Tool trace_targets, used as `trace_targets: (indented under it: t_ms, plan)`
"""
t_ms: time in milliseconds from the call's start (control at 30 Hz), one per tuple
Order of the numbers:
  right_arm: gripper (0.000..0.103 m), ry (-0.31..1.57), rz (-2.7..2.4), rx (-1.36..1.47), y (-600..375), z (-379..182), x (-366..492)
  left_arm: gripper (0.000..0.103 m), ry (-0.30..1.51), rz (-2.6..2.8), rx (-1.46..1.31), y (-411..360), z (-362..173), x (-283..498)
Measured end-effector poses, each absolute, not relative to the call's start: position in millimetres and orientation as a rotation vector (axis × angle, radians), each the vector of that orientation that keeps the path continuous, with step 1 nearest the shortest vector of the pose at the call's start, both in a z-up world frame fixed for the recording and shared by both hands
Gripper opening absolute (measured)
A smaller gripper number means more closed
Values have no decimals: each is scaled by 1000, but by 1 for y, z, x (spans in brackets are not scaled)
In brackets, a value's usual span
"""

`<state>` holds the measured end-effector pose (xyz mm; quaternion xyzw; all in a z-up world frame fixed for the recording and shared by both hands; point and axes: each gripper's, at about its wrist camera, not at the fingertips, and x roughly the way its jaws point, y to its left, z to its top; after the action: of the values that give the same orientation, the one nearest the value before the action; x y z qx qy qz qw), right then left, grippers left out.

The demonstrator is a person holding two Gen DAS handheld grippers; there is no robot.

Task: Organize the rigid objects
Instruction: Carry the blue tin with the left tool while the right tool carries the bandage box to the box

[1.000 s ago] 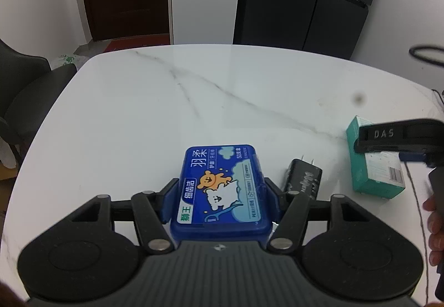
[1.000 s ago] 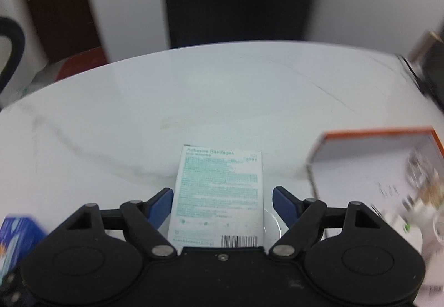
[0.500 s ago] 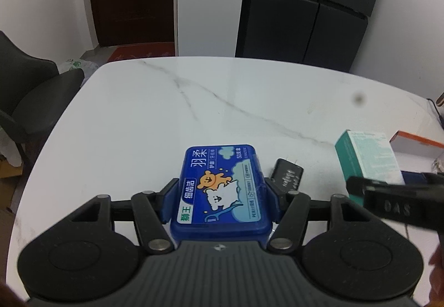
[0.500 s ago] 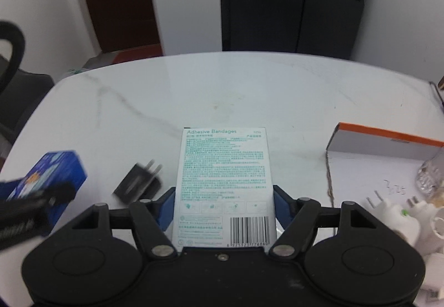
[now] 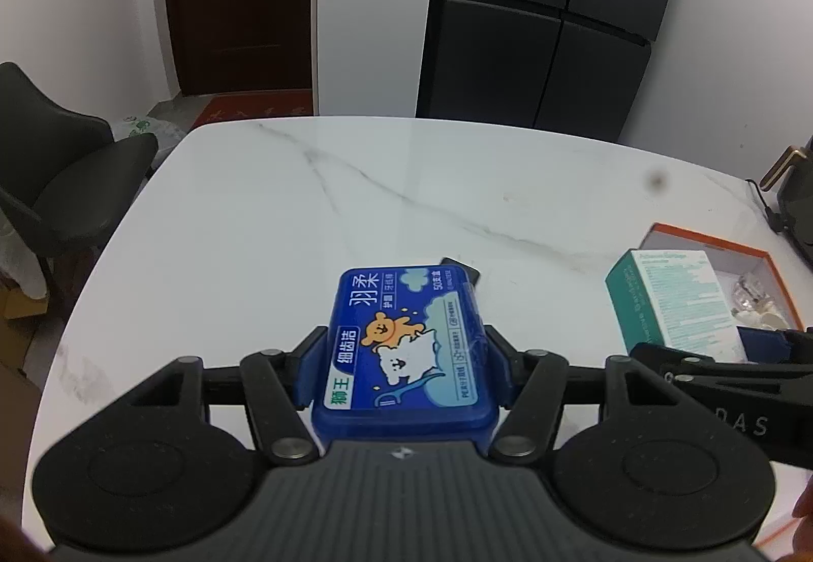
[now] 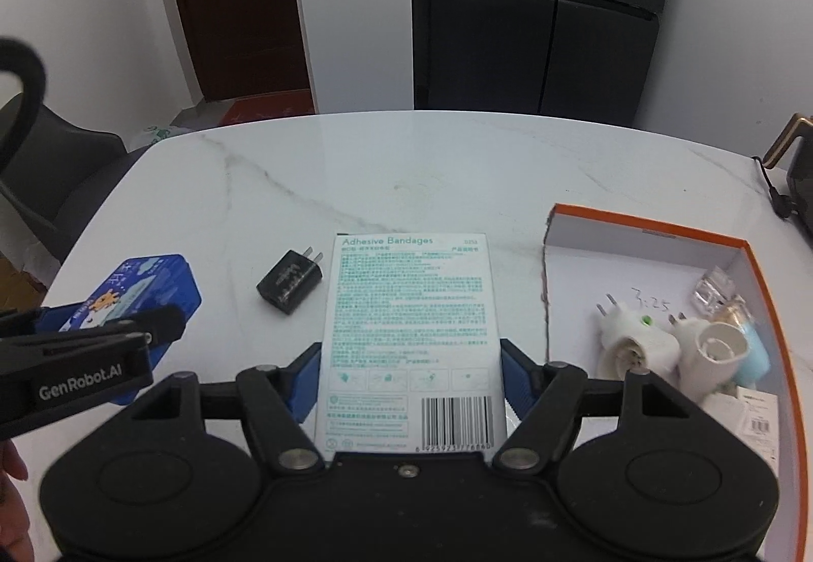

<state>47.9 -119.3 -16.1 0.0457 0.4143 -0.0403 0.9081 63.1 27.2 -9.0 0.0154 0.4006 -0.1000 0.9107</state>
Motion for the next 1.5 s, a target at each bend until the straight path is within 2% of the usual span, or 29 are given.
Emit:
trace_targets:
  t_ms: [367, 700, 1500]
  plan:
    - [84, 826, -6, 83, -149, 6, 6, 63, 806, -163, 23, -9, 12, 14]
    - [84, 801, -10, 89, -192, 17, -20, 63, 778, -172, 38, -17, 13, 9]
    - [84, 774, -135, 168, -274, 28, -76, 63, 754, -315, 106, -92, 20, -23]
